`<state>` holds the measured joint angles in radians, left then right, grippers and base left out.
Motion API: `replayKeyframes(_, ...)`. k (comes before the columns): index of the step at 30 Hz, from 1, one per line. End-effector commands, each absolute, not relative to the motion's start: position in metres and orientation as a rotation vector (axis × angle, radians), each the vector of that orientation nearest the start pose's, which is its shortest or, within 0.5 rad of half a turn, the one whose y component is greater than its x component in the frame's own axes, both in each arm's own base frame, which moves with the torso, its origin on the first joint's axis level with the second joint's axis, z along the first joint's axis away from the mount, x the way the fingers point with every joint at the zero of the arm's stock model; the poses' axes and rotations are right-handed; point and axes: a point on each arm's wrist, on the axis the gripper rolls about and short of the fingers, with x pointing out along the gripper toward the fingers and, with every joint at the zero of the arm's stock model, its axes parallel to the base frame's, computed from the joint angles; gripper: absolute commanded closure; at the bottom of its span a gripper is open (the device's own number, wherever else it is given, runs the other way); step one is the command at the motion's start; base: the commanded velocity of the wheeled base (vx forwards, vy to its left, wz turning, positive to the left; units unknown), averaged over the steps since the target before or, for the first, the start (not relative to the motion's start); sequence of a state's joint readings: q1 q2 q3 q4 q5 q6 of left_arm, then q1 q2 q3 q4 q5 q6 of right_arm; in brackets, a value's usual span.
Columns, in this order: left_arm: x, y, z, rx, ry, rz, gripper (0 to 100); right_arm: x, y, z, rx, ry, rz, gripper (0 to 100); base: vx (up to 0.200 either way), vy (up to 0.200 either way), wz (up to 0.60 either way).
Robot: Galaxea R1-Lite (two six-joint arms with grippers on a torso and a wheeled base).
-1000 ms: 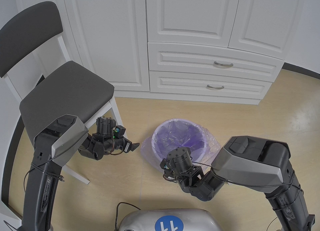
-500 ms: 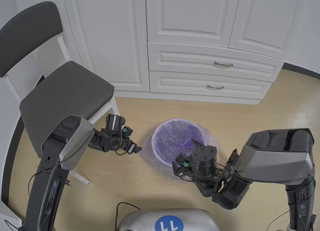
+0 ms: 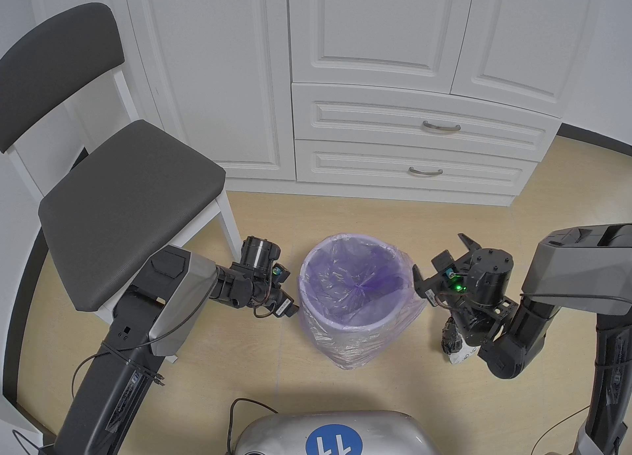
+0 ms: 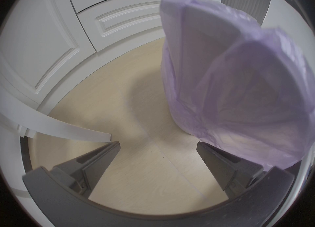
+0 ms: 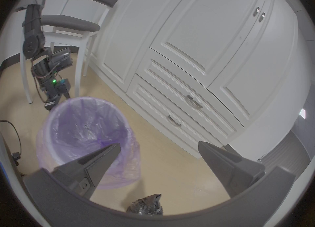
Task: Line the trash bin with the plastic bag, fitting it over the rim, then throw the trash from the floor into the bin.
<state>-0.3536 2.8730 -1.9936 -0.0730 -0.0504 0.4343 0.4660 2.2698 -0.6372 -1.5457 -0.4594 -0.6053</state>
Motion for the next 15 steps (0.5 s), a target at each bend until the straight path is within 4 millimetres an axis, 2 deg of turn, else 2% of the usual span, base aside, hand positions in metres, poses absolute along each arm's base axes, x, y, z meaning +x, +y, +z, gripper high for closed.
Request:
replayKeyframes(1, 0.49, -0.201, -0.093, 0.543, 0.705, -0.569, 0, 0.344, 0.12, 0.032, -0.649, 0.113, -0.017, 0, 0.0, 0.0, 0.0)
replayKeyframes(5, 0.491, -0.203, -0.094, 0.546, 0.686, -0.542, 0, 0.357, 0.12, 0.013, -0.668, 0.166, -0.008, 0, 0.0, 0.0, 0.0)
replayKeyframes(6, 0.492, -0.202, -0.093, 0.559, 0.691, -0.504, 0, 0.364, 0.121, 0.001, -0.679, 0.196, -0.002, 0, 0.0, 0.0, 0.0)
replayKeyframes(9, 0.495, -0.197, -0.085, 0.549, 0.691, -0.436, 0, 0.374, 0.122, -0.014, -0.692, 0.235, 0.005, 0, 0.0, 0.0, 0.0)
replayKeyframes(12, 0.489, -0.193, -0.071, 0.51, 0.709, -0.406, 0, 0.382, 0.124, -0.026, -0.702, 0.262, 0.019, 0, 0.0, 0.0, 0.0)
replayKeyframes(13, 0.48, -0.191, -0.063, 0.484, 0.737, -0.395, 0, 0.392, 0.124, -0.033, -0.704, 0.277, 0.014, 0, 0.0, 0.0, 0.0)
replayKeyframes(15, 0.476, -0.189, -0.061, 0.479, 0.752, -0.391, 0, 0.397, 0.123, -0.038, -0.704, 0.289, 0.01, 0, 0.0, 0.0, 0.0)
